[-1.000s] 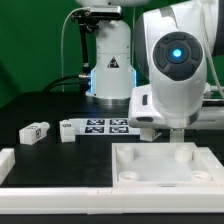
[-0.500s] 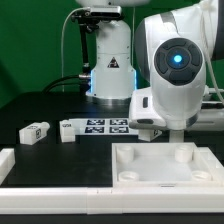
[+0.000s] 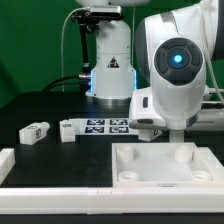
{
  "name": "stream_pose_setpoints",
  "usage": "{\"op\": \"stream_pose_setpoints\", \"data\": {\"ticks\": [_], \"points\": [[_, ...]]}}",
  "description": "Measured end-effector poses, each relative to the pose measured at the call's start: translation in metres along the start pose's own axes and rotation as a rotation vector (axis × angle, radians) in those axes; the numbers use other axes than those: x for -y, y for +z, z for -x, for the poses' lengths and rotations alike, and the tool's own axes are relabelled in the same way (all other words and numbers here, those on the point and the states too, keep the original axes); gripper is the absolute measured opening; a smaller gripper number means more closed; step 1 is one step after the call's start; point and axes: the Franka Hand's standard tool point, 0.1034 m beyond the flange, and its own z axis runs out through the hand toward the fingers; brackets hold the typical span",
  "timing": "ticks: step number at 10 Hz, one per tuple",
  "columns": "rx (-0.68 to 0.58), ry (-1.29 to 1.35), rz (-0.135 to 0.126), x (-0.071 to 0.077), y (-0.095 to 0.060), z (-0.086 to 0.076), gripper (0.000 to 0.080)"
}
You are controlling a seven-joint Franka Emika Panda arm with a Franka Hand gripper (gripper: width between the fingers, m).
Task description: Assemble one leg
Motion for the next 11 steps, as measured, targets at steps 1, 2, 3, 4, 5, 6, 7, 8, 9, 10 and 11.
{"op": "stream_pose_setpoints", "data": {"ticks": [1, 2, 3, 4, 5, 6, 7, 8, 9, 10, 11], "points": [[0.000, 0.000, 0.000, 0.000, -0.001, 0.000, 0.0287], [0.013, -0.003, 0.004, -0.001, -0.011, 0.010, 0.0288], [0.015, -0.007, 0.008, -0.001, -0.026, 0.021, 0.0288], [0.022, -0.011, 0.012, 0.000, -0.040, 0.030, 0.0288], [0.031, -0.015, 0.014, 0.001, -0.055, 0.036, 0.0288], [0.036, -0.018, 0.013, 0.002, -0.068, 0.038, 0.0288], [0.024, -0.019, 0.009, 0.003, -0.071, 0.034, 0.0288], [-0.002, -0.020, 0.008, 0.004, -0.070, 0.031, 0.0288], [-0.004, -0.020, 0.008, 0.004, -0.070, 0.031, 0.0288], [-0.074, -0.021, 0.000, 0.007, -0.074, 0.024, 0.0288], [-0.208, -0.024, -0.010, 0.010, -0.079, 0.019, 0.0288]]}}
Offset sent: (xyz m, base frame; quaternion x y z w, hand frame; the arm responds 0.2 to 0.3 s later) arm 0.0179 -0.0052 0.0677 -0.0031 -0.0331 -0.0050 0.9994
